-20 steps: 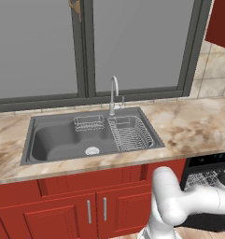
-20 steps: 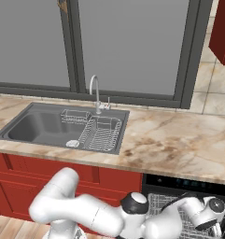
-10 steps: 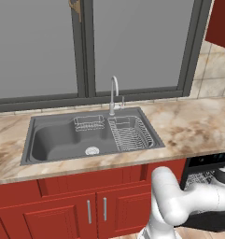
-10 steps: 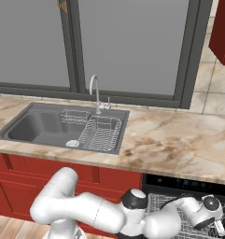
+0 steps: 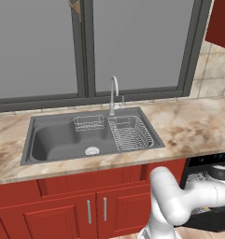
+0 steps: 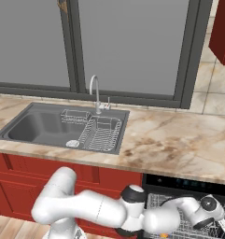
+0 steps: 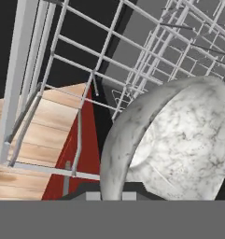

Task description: Pick up the cup and bowl from the counter, place them in the dishwasher, and close the dishwasher door.

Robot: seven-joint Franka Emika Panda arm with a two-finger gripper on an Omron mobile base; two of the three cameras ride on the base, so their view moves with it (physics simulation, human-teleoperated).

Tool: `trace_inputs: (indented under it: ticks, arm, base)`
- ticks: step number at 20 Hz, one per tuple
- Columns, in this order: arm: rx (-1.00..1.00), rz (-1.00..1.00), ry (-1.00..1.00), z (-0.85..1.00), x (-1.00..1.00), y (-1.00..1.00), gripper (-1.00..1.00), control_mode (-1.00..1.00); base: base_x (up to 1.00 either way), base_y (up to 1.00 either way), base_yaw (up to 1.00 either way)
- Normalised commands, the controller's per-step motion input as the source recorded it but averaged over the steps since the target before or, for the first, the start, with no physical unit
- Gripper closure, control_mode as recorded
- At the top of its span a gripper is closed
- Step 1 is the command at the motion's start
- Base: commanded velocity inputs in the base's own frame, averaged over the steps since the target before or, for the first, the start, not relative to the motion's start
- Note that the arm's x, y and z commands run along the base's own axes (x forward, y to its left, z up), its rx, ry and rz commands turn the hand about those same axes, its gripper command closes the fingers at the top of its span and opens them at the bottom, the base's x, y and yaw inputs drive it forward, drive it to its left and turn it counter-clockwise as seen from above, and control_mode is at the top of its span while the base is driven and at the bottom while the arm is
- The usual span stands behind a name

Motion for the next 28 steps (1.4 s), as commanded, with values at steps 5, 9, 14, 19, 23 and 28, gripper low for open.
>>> trace_inputs:
  ticks: [5, 9, 14, 19, 23, 28]
  arm:
    - [0.15, 0.22, -0.21, -1.0, -0.92, 0.0, 1.0, -1.0]
    - [0.1, 0.22, -0.17, -1.0, -0.66, 0.05, 1.0, -1.0]
    - [0.0, 0.25, -0.14, -1.0, -0.64, 0.45, 1.0, -1.0]
    - [0.0, 0.25, -0.12, -1.0, -0.67, 0.64, 1.0, -1.0]
    - [0.0, 0.2, -0.08, -1.0, -0.38, 0.49, 1.0, -1.0]
    - [-0.01, 0.09, -0.07, -1.0, -0.08, 0.14, 1.0, -1.0]
  base:
    - [0.0, 0.0, 0.0]
    - [0.0, 0.0, 0.0]
    - [0.0, 0.0, 0.0]
    - [0.0, 0.0, 0.0]
    - [0.0, 0.0, 0.0]
    - [0.0, 0.0, 0.0]
